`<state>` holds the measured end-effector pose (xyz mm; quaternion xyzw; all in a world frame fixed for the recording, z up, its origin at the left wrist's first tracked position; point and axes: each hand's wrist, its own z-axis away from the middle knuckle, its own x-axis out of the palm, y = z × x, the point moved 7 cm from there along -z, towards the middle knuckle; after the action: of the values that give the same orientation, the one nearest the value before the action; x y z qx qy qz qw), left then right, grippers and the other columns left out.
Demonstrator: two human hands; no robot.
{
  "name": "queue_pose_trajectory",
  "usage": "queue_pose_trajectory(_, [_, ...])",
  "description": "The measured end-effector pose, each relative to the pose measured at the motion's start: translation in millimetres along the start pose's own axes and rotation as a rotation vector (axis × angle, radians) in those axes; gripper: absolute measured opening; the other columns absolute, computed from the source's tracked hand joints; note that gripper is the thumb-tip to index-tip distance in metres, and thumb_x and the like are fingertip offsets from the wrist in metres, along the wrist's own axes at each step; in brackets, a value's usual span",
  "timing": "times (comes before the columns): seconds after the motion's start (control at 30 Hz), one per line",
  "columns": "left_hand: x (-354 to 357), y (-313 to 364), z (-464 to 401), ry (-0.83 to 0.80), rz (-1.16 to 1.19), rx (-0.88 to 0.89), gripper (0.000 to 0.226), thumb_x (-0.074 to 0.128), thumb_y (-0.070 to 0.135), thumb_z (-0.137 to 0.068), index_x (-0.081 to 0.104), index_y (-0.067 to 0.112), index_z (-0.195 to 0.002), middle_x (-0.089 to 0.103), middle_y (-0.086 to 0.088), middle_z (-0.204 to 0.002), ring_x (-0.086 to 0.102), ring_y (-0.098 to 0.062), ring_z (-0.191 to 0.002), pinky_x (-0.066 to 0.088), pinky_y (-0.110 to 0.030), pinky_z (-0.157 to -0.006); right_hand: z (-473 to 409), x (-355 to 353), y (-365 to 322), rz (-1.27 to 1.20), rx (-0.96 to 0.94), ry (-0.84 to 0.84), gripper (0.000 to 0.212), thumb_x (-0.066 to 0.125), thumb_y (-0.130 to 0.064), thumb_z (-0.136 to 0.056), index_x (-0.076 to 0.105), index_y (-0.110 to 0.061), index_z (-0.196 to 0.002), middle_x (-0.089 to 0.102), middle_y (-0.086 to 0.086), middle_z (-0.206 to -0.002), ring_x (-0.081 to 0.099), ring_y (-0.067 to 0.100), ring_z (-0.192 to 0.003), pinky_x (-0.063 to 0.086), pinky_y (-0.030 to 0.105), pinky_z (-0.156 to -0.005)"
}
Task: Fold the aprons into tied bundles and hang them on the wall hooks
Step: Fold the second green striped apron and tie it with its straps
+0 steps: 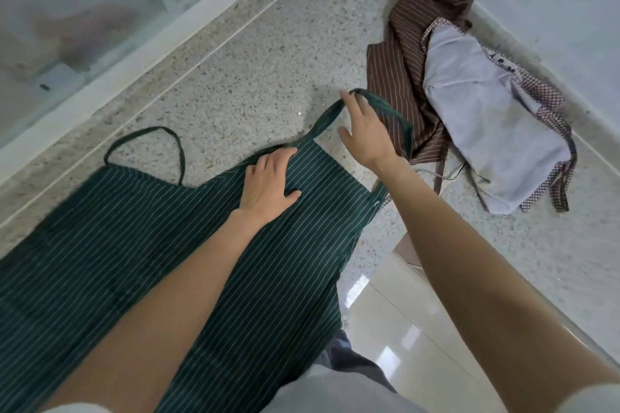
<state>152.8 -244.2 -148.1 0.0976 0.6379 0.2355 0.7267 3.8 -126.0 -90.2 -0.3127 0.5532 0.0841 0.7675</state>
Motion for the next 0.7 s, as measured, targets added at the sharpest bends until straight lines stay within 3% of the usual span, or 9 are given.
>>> queue_pose_trajectory(0.03, [-2, 0, 1, -0.012, 0.037, 0.02, 0.077, 0.069, 0.036, -0.079, 0.027, 0.017, -0.141, 0.039, -0.007, -0.143, 0.041, -0.026, -0.127, 0.04, -0.047, -0.098, 1, 7, 3, -0.006, 0.02, -0.061, 0.071, 0.049, -0.015, -0.094, 0.006, -0.021, -0.151, 0.02, 0.028, -0.15, 0.059, 0.038, -0.095, 0.046, 0.039, -0.075])
queue_pose_trajectory(0.1, [-10, 0, 5, -0.029, 0.119, 0.068, 0.066, 0.064, 0.029, -0.085, 0.03, 0.015, -0.139, 0.036, -0.008, -0.145, 0.043, -0.024, -0.126, 0.042, -0.044, -0.098, 11, 19, 6, -0.022, 0.028, -0.137, 0.076, 0.048, -0.016, -0.095, -0.004, -0.024, -0.15, 0.028, 0.03, -0.145, 0.059, 0.04, -0.089, 0.045, 0.038, -0.074])
queue_pose_trajectory(0.23, [-31, 5, 48, 0.022, 0.147, 0.089, 0.041, 0.055, 0.022, -0.092, 0.047, 0.016, -0.131, 0.045, -0.003, -0.138, 0.042, -0.02, -0.126, 0.035, -0.035, -0.105, 70, 33, -8, -0.058, -0.139, -0.093, 0.053, 0.048, -0.011, -0.093, 0.034, -0.013, -0.143, 0.053, 0.017, -0.125, 0.054, 0.034, -0.106, 0.046, 0.039, -0.087])
queue_pose_trajectory(0.3, [-38, 6, 93, 0.107, 0.161, 0.03, 0.031, 0.056, 0.022, -0.091, 0.054, 0.017, -0.122, 0.056, 0.0, -0.123, 0.047, -0.018, -0.115, 0.039, -0.032, -0.098, 117, 46, -32, -0.12, -0.364, -0.092, 0.034, 0.052, -0.006, -0.09, 0.054, -0.008, -0.124, 0.061, 0.012, -0.106, 0.057, 0.029, -0.096, 0.049, 0.04, -0.083])
queue_pose_trajectory(0.4, [-27, 4, 171, 0.182, 0.181, -0.125, 0.025, 0.058, 0.024, -0.09, 0.058, 0.018, -0.114, 0.061, 0.005, -0.105, 0.051, -0.01, -0.095, 0.047, -0.028, -0.082, 194, 78, -58, -0.059, -0.735, -0.167, 0.016, 0.05, -0.012, -0.088, 0.063, -0.011, -0.099, 0.063, 0.004, -0.087, 0.054, 0.022, -0.078, 0.049, 0.035, -0.073])
queue_pose_trajectory(0.47, [-5, 2, 218, 0.169, 0.221, -0.239, 0.023, 0.058, 0.025, -0.09, 0.058, 0.02, -0.113, 0.061, 0.008, -0.102, 0.054, -0.006, -0.088, 0.05, -0.028, -0.077, 236, 102, -60, 0.001, -0.878, -0.23, 0.02, 0.046, -0.019, -0.089, 0.064, -0.015, -0.097, 0.063, 0.002, -0.09, 0.054, 0.02, -0.081, 0.05, 0.035, -0.073])
queue_pose_trajectory(0.57, [27, 10, 289, 0.225, 0.194, -0.396, 0.023, 0.06, 0.025, -0.09, 0.059, 0.02, -0.112, 0.063, 0.006, -0.104, 0.058, -0.01, -0.092, 0.053, -0.033, -0.078, 281, 132, -53, 0.057, -1.014, -0.247, 0.022, 0.056, -0.022, -0.087, 0.065, -0.019, -0.108, 0.063, 0.003, -0.11, 0.057, 0.023, -0.101, 0.05, 0.037, -0.086])
queue_pose_trajectory(0.7, [58, 29, 365, 0.308, 0.102, -0.59, 0.028, 0.056, 0.033, -0.089, 0.059, 0.018, -0.113, 0.061, -0.002, -0.112, 0.057, -0.024, -0.102, 0.049, -0.042, -0.085, 303, 159, -48, 0.284, -1.086, -0.285, 0.054, 0.063, -0.047, -0.083, 0.054, -0.025, -0.131, 0.046, 0.01, -0.142, 0.042, 0.029, -0.132, 0.033, 0.053, -0.106])
